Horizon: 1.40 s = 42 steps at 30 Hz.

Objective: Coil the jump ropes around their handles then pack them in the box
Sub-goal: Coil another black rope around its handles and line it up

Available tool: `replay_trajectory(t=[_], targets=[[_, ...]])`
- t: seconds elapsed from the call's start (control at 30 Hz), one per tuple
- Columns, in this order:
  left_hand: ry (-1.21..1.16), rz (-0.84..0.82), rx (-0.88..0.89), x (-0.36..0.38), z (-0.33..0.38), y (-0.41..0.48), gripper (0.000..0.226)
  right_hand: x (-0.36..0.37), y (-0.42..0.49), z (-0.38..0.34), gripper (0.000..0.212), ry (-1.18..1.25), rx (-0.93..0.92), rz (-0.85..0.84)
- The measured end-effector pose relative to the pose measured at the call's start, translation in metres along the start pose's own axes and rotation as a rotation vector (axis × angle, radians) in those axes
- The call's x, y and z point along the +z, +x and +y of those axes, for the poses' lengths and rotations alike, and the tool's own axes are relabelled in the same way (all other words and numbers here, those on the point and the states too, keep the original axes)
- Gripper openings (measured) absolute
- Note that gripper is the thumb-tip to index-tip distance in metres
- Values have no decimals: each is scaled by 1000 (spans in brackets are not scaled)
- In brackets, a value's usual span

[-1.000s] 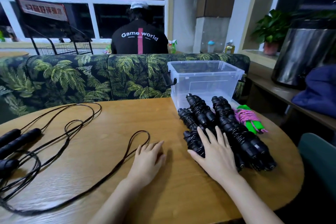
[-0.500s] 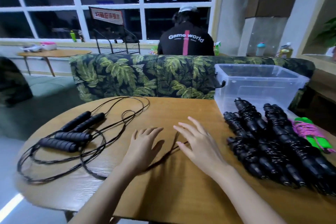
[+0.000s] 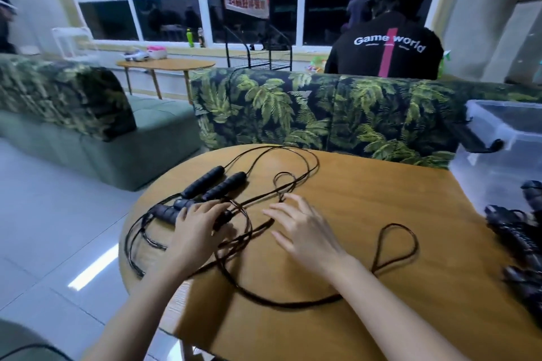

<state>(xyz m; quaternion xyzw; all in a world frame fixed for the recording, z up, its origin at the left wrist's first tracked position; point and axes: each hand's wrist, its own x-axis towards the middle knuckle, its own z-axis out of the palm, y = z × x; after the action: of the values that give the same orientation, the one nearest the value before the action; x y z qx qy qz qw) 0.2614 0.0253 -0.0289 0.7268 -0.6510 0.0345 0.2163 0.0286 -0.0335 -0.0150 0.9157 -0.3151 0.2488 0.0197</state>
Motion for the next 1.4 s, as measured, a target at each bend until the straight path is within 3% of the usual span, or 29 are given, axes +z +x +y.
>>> replay_trajectory(t=[0.17, 0.3, 0.4, 0.53, 0.67, 0.8, 0.97, 1.13, 1.23, 1.4], targets=[[112, -67, -41, -3, -36, -9, 54, 38, 48, -20, 42, 59, -65, -25], [181, -36, 35, 1, -49, -17, 44, 60, 75, -37, 55, 59, -55, -197], [251, 19, 116, 3, -60, -17, 57, 69, 85, -47, 56, 57, -51, -253], [387, 208, 250, -2, -64, -18, 34, 70, 87, -48, 39, 129, -84, -85], [376, 375, 327, -27, -24, -24, 36, 45, 69, -36, 42, 324, -61, 82], [345, 441, 479, -22, 25, -8, 28, 3, 37, 3, 45, 356, 75, 158], [237, 253, 543, 30, 109, 27, 44, -34, -20, 65, 45, 291, 256, 143], [164, 106, 598, 84, 198, 34, 31, -58, -83, 130, 38, 255, 495, 122], [99, 8, 642, 109, 241, 31, 35, -68, -109, 161, 38, 278, 609, 128], [-165, -108, 664, 114, 250, 45, 59, -67, -126, 188, 45, 161, 675, -118]])
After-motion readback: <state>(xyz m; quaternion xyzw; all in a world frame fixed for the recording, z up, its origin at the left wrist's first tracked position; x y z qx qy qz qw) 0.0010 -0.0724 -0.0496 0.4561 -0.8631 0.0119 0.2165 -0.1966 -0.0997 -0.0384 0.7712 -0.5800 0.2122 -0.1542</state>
